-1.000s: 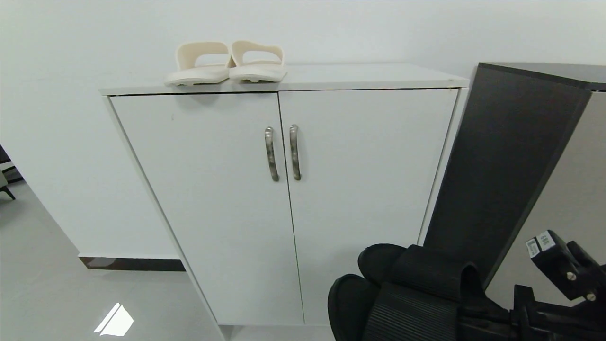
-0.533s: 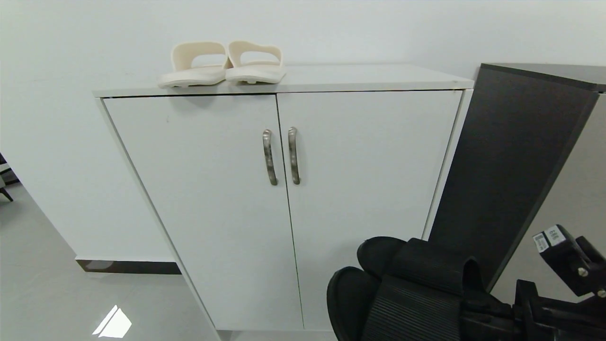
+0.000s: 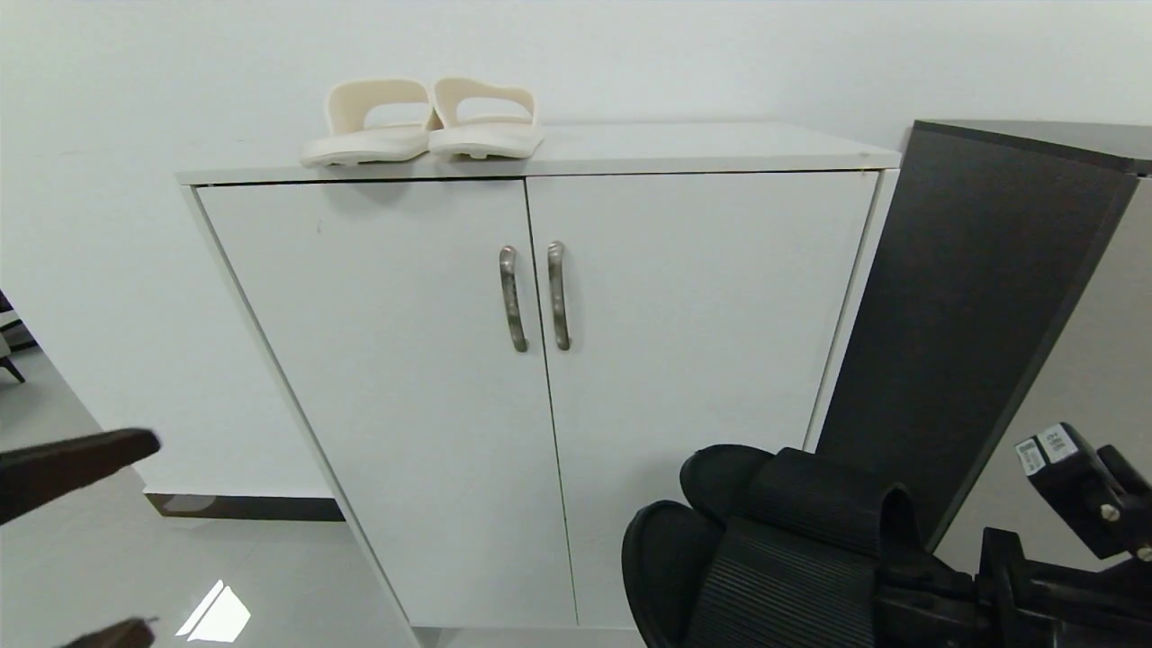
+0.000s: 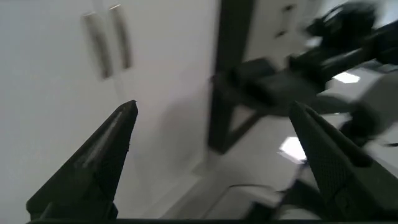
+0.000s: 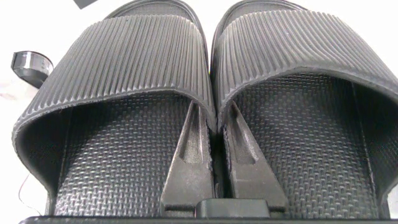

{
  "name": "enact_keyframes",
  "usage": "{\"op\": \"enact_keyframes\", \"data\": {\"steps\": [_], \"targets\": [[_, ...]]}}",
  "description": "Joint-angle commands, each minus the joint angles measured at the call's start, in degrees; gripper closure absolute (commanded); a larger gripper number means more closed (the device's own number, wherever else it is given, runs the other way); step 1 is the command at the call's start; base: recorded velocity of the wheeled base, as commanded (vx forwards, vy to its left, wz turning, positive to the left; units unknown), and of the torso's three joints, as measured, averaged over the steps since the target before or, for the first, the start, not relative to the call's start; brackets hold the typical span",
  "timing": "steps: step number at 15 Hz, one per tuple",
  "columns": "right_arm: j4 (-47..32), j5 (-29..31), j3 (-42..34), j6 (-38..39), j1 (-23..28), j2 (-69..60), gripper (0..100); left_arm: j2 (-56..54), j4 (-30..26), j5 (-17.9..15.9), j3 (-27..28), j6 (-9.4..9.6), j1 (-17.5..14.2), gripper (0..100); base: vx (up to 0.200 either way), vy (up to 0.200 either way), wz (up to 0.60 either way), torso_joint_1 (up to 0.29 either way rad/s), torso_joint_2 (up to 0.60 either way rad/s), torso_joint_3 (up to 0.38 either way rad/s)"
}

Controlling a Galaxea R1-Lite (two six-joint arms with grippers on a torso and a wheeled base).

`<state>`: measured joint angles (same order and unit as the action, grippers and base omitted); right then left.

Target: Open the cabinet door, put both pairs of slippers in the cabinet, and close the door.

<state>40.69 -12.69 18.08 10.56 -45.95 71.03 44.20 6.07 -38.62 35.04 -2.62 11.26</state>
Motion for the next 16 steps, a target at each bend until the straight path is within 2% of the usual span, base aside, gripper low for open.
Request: {"op": "enact_keyframes", "data": {"steps": [1, 2, 4, 6, 8, 10, 12, 13, 15, 16], "targets": [[0.0, 0.03, 0.03, -0.01, -0.11, -0.11, 100, 16.0, 8.43, -1.9, 6.18, -9.42, 11.76, 0, 0.0, 0.0, 0.0, 0.0, 0.0, 0.0], [0.0, 0.03, 0.03, -0.01, -0.11, -0.28, 100, 19.69, 14.41, -1.81, 6.36, -13.64, 15.19, 0, 0.0, 0.0, 0.0, 0.0, 0.0, 0.0], [0.0, 0.03, 0.03, -0.01, -0.02, -0.37, 100, 25.58, 22.76, -1.63, 6.89, -17.77, 17.56, 0, 0.0, 0.0, 0.0, 0.0, 0.0, 0.0], [-0.09, 0.12, 0.03, -0.45, -0.37, -0.72, 100, 28.57, 23.11, -1.63, 8.21, -18.56, 17.74, 0, 0.0, 0.0, 0.0, 0.0, 0.0, 0.0], [-0.09, 0.03, 0.03, -2.03, -0.72, -0.9, 100, 30.5, 23.2, -1.81, 9.09, -18.38, 17.65, 0, 0.0, 0.0, 0.0, 0.0, 0.0, 0.0], [-0.17, -0.05, 0.03, -1.94, -0.72, -0.46, 100, 33.49, 23.2, -2.07, 12.43, -18.38, 17.65, 0, 0.0, 0.0, 0.0, 0.0, 0.0, 0.0], [-0.09, 0.03, 0.03, -1.94, -0.72, -0.28, 100, 36.3, 23.2, -0.76, 14.8, -18.21, 17.65, 0, 0.0, 0.0, 0.0, 0.0, 0.0, 0.0], [-0.09, 0.03, 0.03, -1.94, -0.72, -0.11, 100, 37.18, 23.46, 2.67, 15.24, -17.42, 17.65, 0, 0.0, 0.0, 0.0, 0.0, 0.0, 0.0], [0.09, -0.05, 0.03, -2.03, -0.72, 0.95, 100, 37.89, 23.55, 8.91, 15.5, -12.67, 17.74, 0, 0.0, 0.0, 0.0, 0.0, 0.0, 0.0], [0.09, -0.05, 0.29, -2.03, -0.72, 0.95, 100, 37.89, 23.55, 10.41, 15.59, -12.14, 17.74, 0, 0.0, 0.0, 0.0, 0.0, 0.0, 0.0]]}}
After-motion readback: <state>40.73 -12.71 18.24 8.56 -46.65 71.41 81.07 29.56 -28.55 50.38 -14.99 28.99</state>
